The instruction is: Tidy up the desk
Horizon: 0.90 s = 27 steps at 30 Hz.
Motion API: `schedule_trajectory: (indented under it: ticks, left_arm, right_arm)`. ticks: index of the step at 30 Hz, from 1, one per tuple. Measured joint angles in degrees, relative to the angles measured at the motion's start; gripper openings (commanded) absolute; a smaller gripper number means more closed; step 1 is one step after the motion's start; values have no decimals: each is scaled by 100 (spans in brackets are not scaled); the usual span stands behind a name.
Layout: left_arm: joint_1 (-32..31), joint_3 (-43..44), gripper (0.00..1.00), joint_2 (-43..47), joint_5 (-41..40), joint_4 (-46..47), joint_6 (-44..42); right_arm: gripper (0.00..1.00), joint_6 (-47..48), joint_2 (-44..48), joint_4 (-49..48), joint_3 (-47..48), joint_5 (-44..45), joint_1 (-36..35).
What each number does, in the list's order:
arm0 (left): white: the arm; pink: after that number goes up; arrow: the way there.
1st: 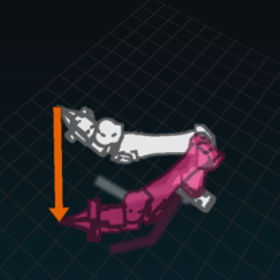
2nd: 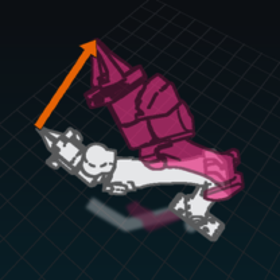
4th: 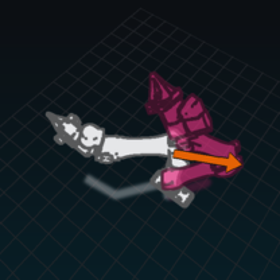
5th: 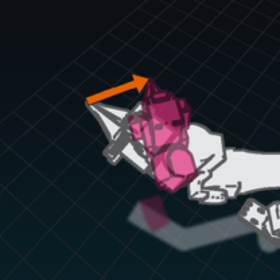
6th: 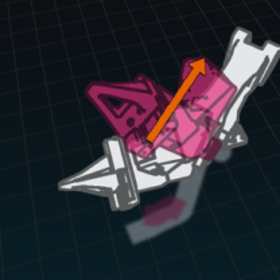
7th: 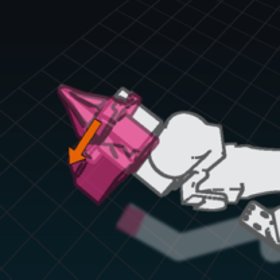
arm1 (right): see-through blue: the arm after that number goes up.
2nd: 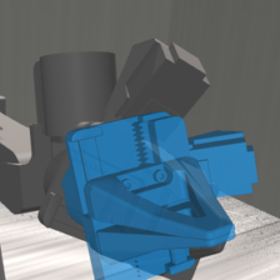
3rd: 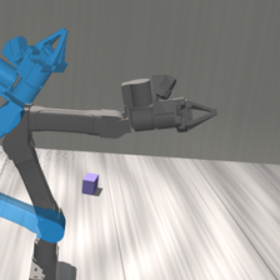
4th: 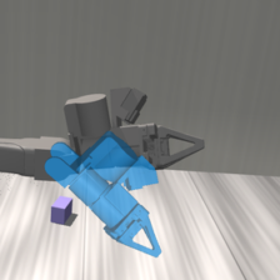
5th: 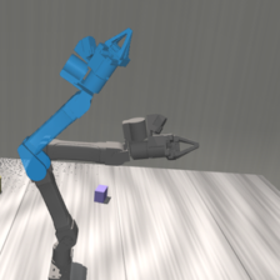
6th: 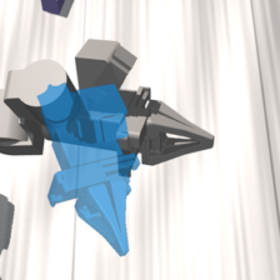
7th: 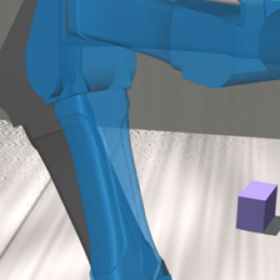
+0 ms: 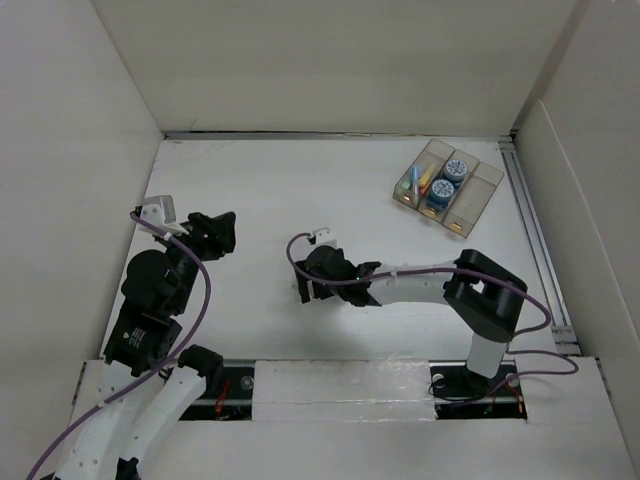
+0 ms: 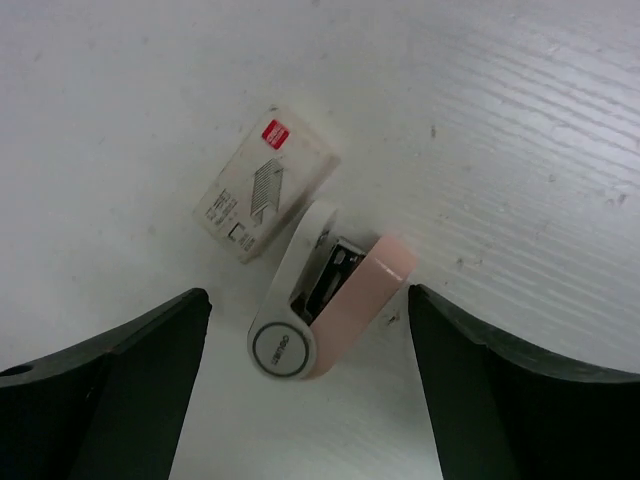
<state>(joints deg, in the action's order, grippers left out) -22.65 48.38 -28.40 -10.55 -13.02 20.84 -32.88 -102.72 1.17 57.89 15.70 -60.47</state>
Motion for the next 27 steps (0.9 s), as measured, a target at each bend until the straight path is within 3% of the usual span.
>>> schedule_trajectory:
  ticks: [1, 3, 4, 5, 8, 14, 18, 23, 27]
  left_arm:
    - [0, 0, 55, 0, 0, 2, 0]
    - [0, 0, 55, 0, 0, 2, 0]
    - [0, 0, 55, 0, 0, 0, 0]
    - [0, 0, 55, 0, 0, 2, 0]
    - [0, 0, 55, 2, 0, 2, 0]
    - [0, 0, 55, 2, 2, 2, 0]
    - [0, 0, 55, 2, 4, 2, 0]
    - [0, 0, 55, 7, 15, 7, 0]
    - [0, 0, 55, 11, 46, 9, 0]
  right_arm:
    - [80, -22, -61, 42, 85, 94, 0]
    - [61, -57, -199, 120, 234, 271, 2]
    - [50, -83, -289, 155, 293, 367, 4]
    - [33, -120, -356, 160, 354, 483, 2]
    - [20, -227, -457, 223, 494, 699, 2]
    - [20, -299, -190, 514, 280, 1128, 37]
    - [20, -264, 973, 739, -365, 1099, 483]
    - [20, -264, 2715, 284, -715, 1073, 2450]
    - [21, -450, 3348, -363, -1023, 1040, 4199]
